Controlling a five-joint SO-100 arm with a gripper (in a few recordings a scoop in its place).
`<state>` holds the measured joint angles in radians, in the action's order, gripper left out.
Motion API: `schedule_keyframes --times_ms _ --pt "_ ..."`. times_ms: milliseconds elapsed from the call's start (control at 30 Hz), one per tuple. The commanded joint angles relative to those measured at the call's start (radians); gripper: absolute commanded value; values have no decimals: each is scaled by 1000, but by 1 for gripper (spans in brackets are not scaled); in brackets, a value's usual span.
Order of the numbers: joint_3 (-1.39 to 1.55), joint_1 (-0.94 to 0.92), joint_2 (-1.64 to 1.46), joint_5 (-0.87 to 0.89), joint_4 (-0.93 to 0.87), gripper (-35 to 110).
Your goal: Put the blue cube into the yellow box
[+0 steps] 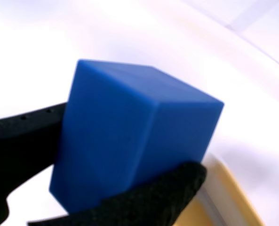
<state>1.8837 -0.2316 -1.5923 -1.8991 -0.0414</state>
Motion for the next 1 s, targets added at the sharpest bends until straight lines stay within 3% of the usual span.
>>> schedule_keyframes --times_ms 0,300,967 --pt "-123 -92 -26 26 51 15" --pt "-166 -160 140 55 74 14" --pt "-144 -46 235 192 78 20"
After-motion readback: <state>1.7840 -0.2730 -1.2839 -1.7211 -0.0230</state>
